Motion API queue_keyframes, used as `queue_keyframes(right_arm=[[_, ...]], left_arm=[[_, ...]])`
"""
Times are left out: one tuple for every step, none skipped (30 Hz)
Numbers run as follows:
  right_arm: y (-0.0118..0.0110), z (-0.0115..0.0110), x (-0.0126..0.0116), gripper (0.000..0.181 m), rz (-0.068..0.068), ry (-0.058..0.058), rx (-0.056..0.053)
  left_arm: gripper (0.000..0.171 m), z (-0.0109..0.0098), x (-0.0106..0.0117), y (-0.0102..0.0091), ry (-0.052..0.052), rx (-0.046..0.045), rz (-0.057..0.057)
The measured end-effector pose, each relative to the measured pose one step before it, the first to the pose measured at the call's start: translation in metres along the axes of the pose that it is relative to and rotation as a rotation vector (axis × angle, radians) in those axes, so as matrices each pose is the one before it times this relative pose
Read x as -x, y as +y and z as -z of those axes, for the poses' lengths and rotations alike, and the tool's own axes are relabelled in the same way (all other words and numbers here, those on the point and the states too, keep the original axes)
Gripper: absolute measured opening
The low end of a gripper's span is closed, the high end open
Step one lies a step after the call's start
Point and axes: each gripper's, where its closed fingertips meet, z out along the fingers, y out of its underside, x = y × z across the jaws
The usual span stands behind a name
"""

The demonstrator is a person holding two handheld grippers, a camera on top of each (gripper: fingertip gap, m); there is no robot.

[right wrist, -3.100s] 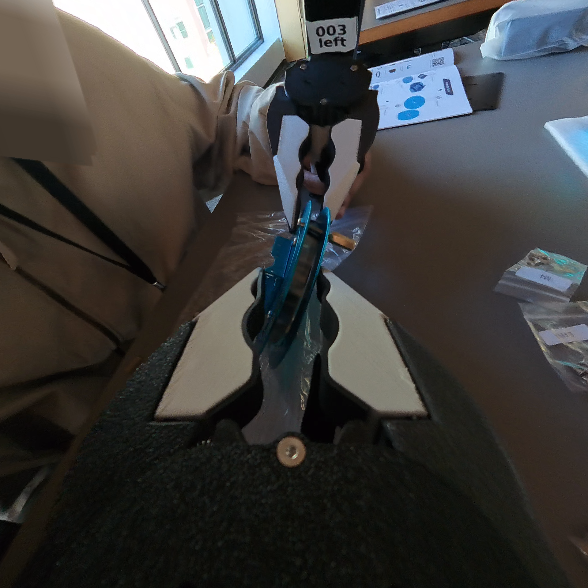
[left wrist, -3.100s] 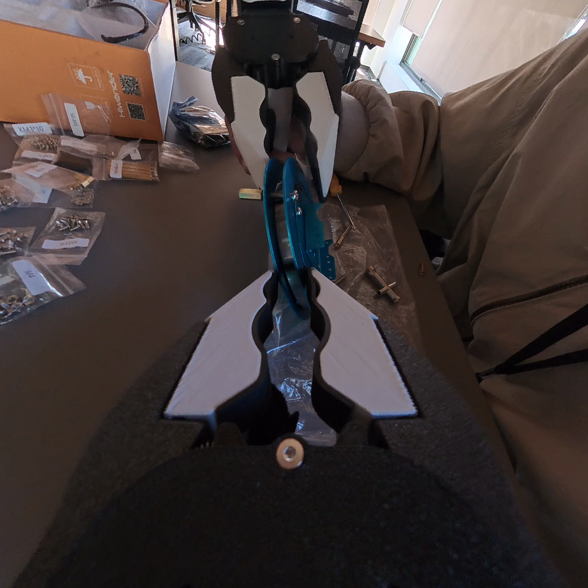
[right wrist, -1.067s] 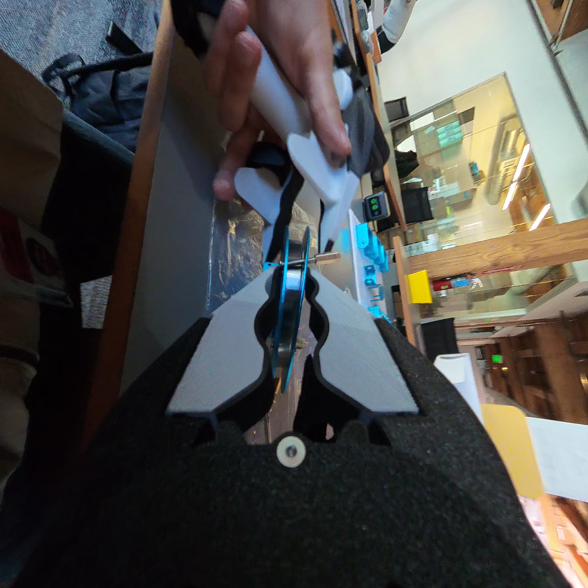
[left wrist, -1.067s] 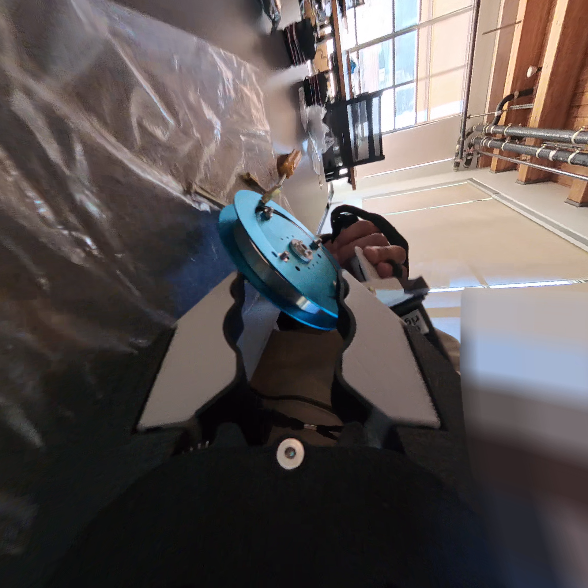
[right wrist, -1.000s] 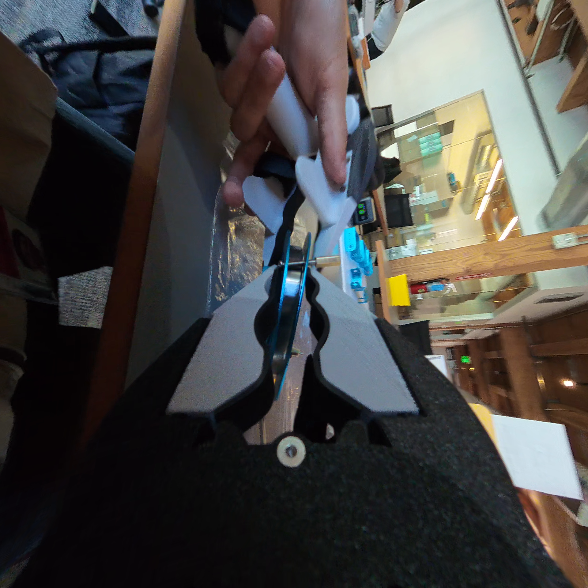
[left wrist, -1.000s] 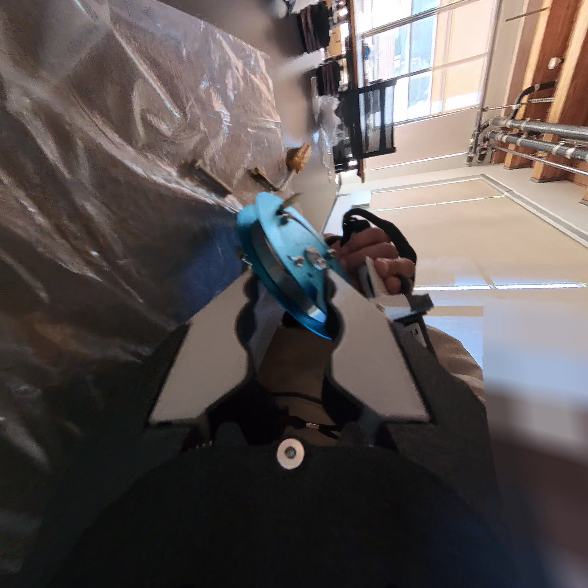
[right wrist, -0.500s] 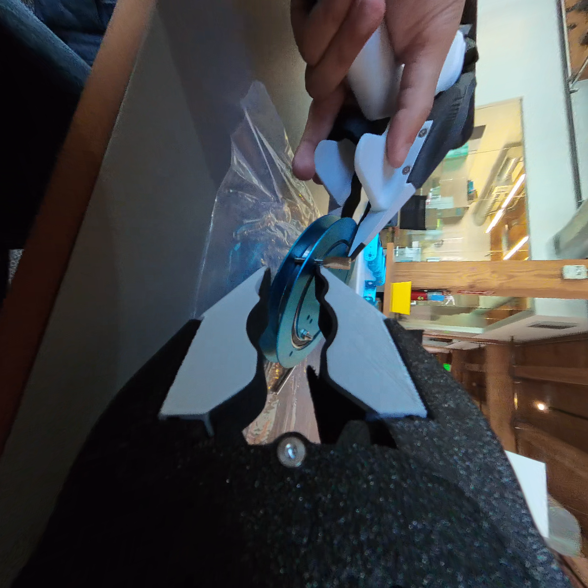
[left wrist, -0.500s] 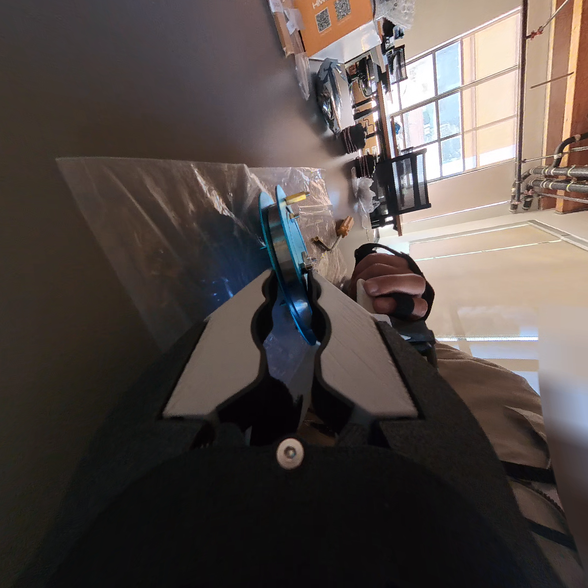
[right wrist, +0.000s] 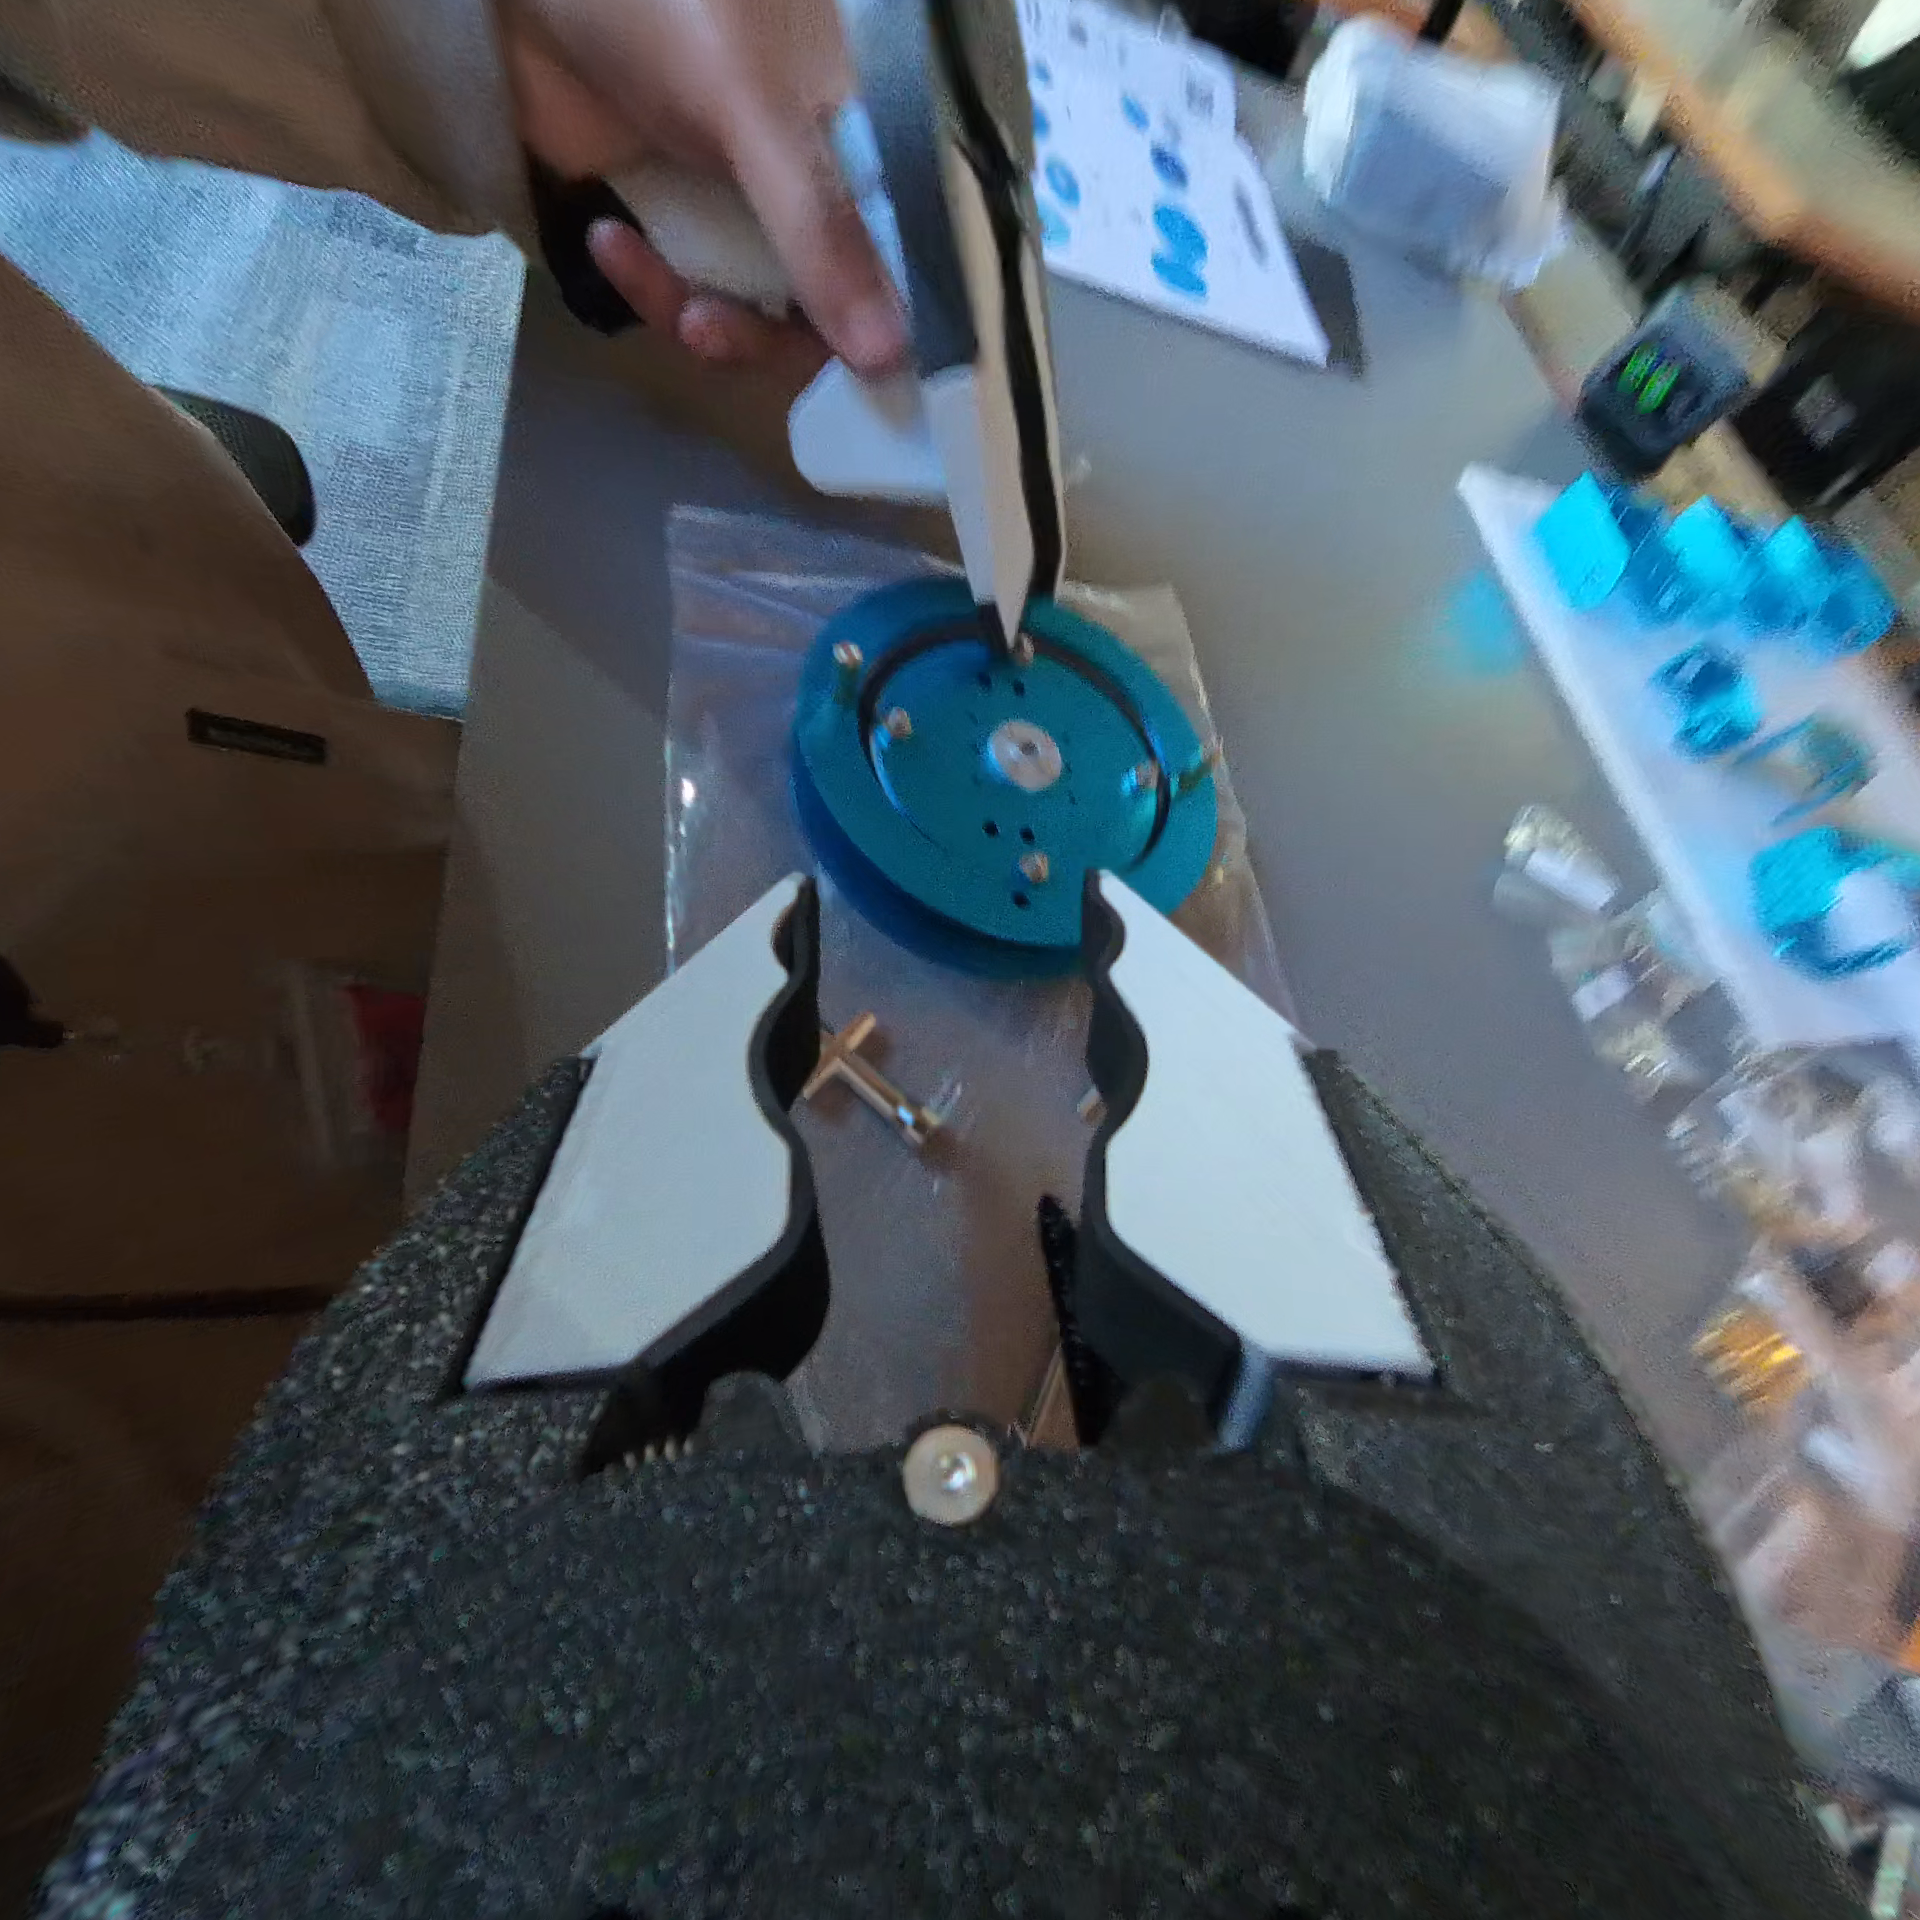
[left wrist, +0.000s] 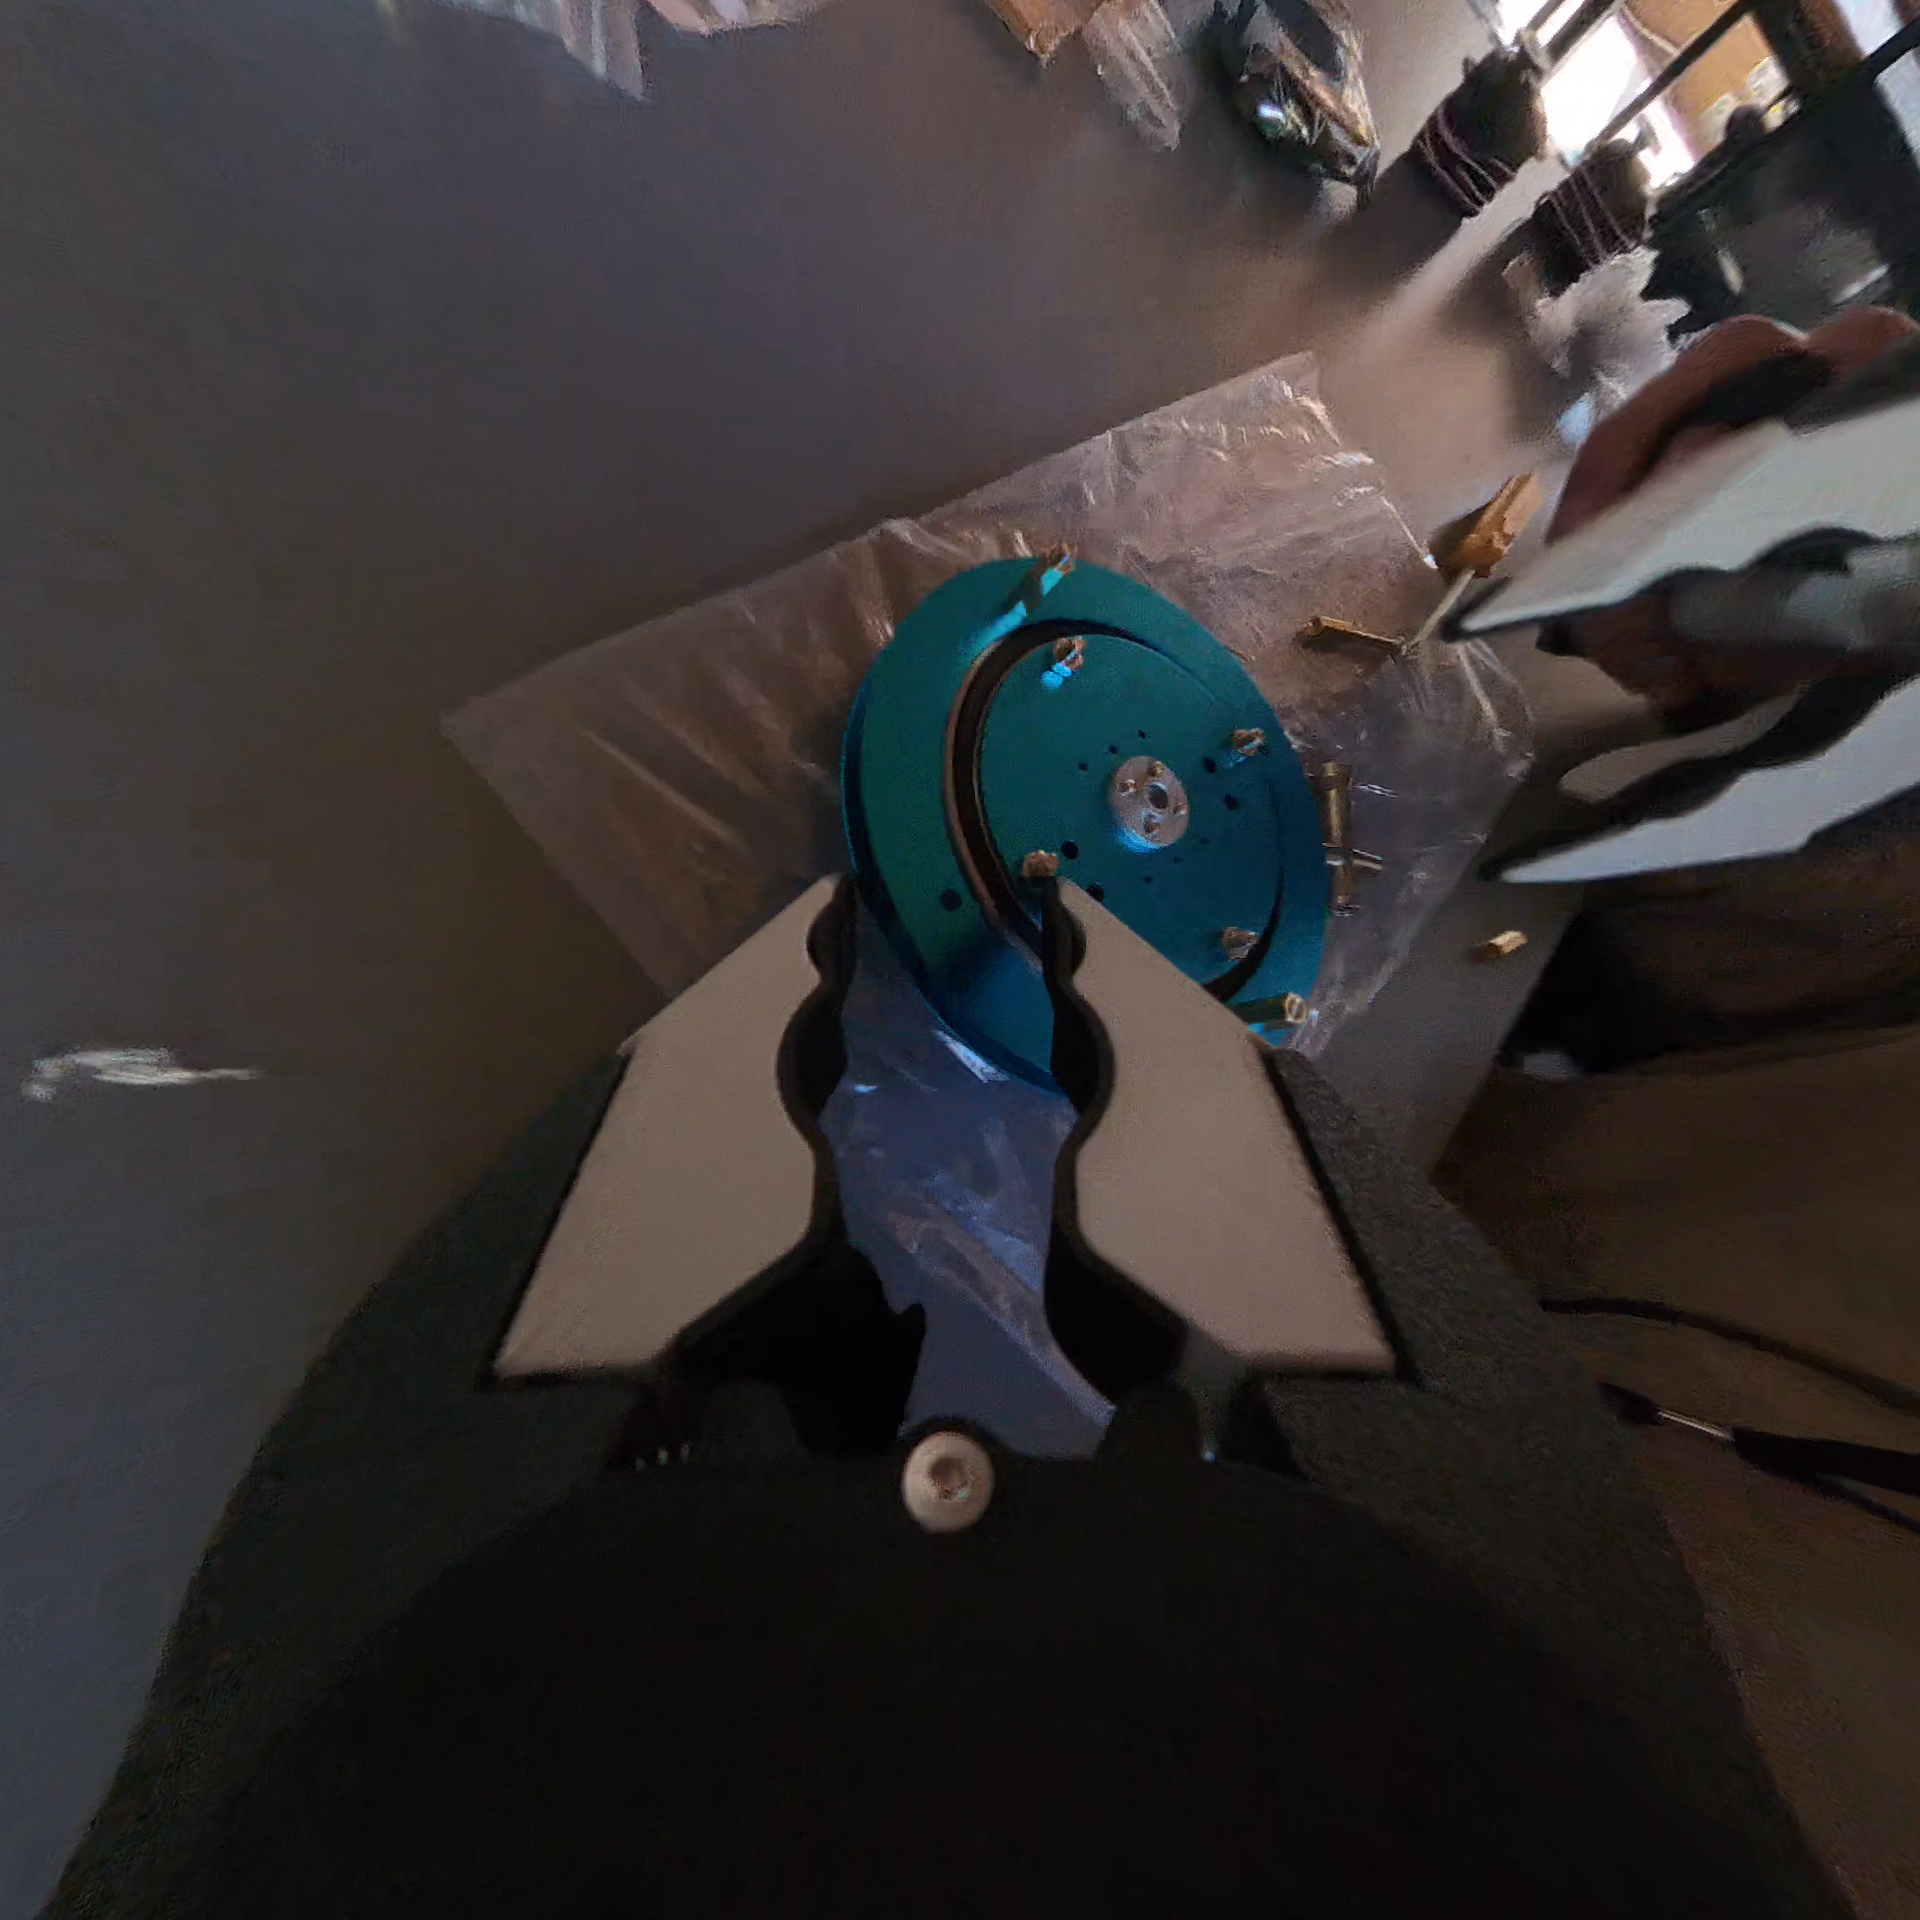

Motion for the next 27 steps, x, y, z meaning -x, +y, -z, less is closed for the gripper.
queue_keyframes(right_arm=[[0.00804, -0.00088, -0.00498, 0.053, -0.0738, -0.0349, 0.0299], [0.00591, -0.00184, -0.00454, 0.055, -0.0688, -0.0286, 0.0246], [0.00383, -0.00216, -0.00312, 0.055, -0.0543, -0.0288, 0.017], [0.0013, -0.00205, -0.0039, 0.055, -0.0368, -0.0148, 0.0071], [-0.00074, -0.00175, -0.004, 0.054, -0.0253, -0.0019, -0.0041], [-0.00029, -0.002, -0.00352, 0.049, -0.0186, 0.0023, -0.0044], [0.00031, -0.00262, -0.00465, 0.044, -0.0196, 0.009, 0.0012], [-0.00064, -0.00277, -0.00357, 0.038, -0.0255, 0.0025, -0.0019], [-0.00015, -0.00258, -0.00121, 0.033, -0.0283, -0.0132, 0.0013], [0.0006, -0.00254, -0.0013, 0.033, -0.0295, -0.0153, 0.0079], [0.00066, -0.00243, -0.00112, 0.033, -0.0319, -0.0166, 0.0079], [0.00071, -0.00229, -0.00019, 0.034, -0.0309, -0.0234, 0.0078], [0.00021, -0.00154, -0.00043, 0.032, -0.0282, -0.0203, 0.0048], [-0.00035, -0.00079, -0.00072, 0.031, -0.0243, -0.0137, -0.0028], [-0.00109, 0.00001, -0.00013, 0.03, -0.0154, -0.0122, -0.0096], [-0.00097, 0.00027, -0.00054, 0.029, -0.0077, -0.0059, -0.0088], [-0.00069, 0.00024, -0.00076, 0.027, -0.0027, -0.0005, -0.0051], [-0.00092, 0.00087, -0.00068, 0.027, 0.0026, 0.0031, -0.0045], [-0.00172, 0.00157, -0.00184, 0.026, 0.0049, 0.0129, -0.0103], [-0.00101, 0.00147, -0.0026, 0.025, 0.0033, 0.0161, -0.0071], [0.00114, 0.00026, -0.00232, 0.025, -0.0001, 0.012, 0.0056], [0.0032, -0.00146, -0.0016, 0.025, -0.0003, 0.0069, 0.0176], [0.0035, -0.00248, -0.00086, 0.026, 0.0029, 0.0045, 0.0184], [0.0019, -0.00264, 0.00057, 0.026, 0.0036, -0.0019, 0.0104], [-0.00235, -0.00041, 0.00151, 0.026, -0.0027, -0.008, -0.0121], [-0.00134, 0.00091, 0.00008, 0.025, 0.0022, 0.0017, -0.0026], [-0.0016, 0.00257, -0.00254, 0.025, 0.0032, 0.0169, -0.0074]], left_arm=[[0.034, 0.00163, 0.00212, -0.00254, -0.0194, -0.01175, -0.0266], [0.034, 0.00094, 0.00091, -0.00169, -0.0051, -0.00783, -0.0098], [0.034, 0.00055, 0.00027, -0.00195, 0.0029, -0.01197, 0.0011], [0.034, 0.00047, -0.00082, -0.00121, 0.0106, -0.0124, 0.0079], [0.034, -0.0006, -0.00224, 0.00009, 0.0242, -0.00617, 0.0133], [0.03, -0.00137, -0.00228, 0.00213, 0.0286, 0.00253, 0.0173], [0.025, -0.00087, -0.00078, 0.00274, 0.0158, 0.00392, 0.0192], [0.02, -0.00063, -0.00073, 0.00192, 0.0148, -0.00214, 0.0156], [0.017, -0.00047, -0.00252, 0.00143, 0.0232, -0.00424, 0.0122], [0.018, -0.00031, -0.00233, 0.00233, 0.0173, 0.00365, 0.0114], [0.018, 0.00013, -0.00022, 0.00083, 0.0029, -0.00445, 0.0044], [0.019, 0.00092, 0.00253, -0.00097, -0.0168, -0.01065, -0.0027], [0.02, 0.00181, 0.00305, -0.0024, -0.0203, -0.01604, -0.0117], [0.02, 0.00166, 0.00201, -0.00157, -0.0124, -0.00819, -0.0172], [0.02, 0.00005, 0.00128, 0.0002, -0.0079, 0.00243, -0.019], [0.02, -0.00056, 0.00168, 0.00096, -0.0106, 0.00609, -0.0175], [0.021, -0.00031, 0.00056, -0.00059, -0.0018, -0.00431, -0.008], [0.021, -0.00017, 0.00109, -0.00024, -0.0022, -0.00239, -0.0011], [0.021, 0.00015, 0.0006, -0.00009, -0.002, -0.00174, -0.0007], [0.021, 0.00025, 0.00038, -0.00009, -0.0027, -0.00246, -0.0018], [0.021, 0.00075, 0.00048, -0.00013, -0.0055, -0.00391, -0.0038], [0.021, 0.00026, -0.0002, -0.00022, -0.0014, -0.00292, -0.0004], [0.021, 0.00066, -0.00055, 0.00019, 0.0011, -0.00114, 0.0039], [0.021, 0.00092, -0.00049, -0.00107, 0.0002, -0.0072, 0.0], [0.021, 0.00041, 0.0001, -0.00103, -0.0046, -0.00487, -0.0033], [0.021, 0.00028, -0.00092, -0.00045, -0.001, -0.00415, -0.0037], [0.022, 0.00073, -0.00076, -0.00022, -0.0024, -0.00373, -0.0003]])
